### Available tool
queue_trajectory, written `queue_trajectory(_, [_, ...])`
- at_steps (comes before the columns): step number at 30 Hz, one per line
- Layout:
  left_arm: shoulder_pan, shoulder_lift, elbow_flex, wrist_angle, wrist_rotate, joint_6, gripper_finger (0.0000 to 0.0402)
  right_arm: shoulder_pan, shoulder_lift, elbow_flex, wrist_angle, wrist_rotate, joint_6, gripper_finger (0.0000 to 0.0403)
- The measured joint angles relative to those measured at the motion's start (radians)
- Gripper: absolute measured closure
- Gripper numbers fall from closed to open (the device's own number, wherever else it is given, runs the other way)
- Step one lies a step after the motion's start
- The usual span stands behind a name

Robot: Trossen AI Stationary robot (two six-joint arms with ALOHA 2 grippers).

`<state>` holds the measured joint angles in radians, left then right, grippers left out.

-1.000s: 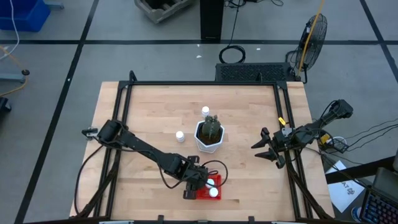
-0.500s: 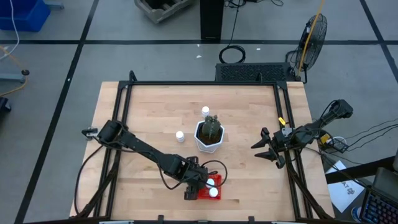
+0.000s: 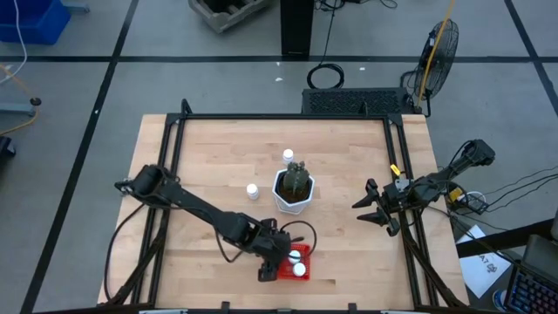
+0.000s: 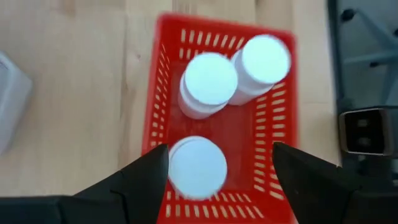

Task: Pick and place pill bottles into a basket
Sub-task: Put the white medicine bottle into the red bin

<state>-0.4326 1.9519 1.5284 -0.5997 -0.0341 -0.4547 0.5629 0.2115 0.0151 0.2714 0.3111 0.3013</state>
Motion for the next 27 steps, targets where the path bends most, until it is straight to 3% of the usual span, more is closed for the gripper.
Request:
queue_trajectory(6, [0.003, -0.108, 0.0, -0.09, -0.002, -0.028, 0.011, 0.0, 0.001, 0.0, -0.001, 0.0, 0.0, 0.0229])
queue_trajectory(15, [0.018, -0.269, 0.001, -0.461, -0.096, 0.035, 0.011, 0.0, 0.002, 0.0, -0.006, 0.0, 0.0, 0.0227])
queue_trajectory(19, [0.078, -0.306, 0.001, -0.525, 0.005, 0.118, 0.011, 0.0, 0.002, 0.0, -0.007, 0.0, 0.0, 0.023])
queue_trajectory(27, [0.253, -0.321, 0.001, -0.622, 0.007, 0.276, 0.011, 0.0, 0.002, 0.0, -0.008, 0.0, 0.0, 0.0227])
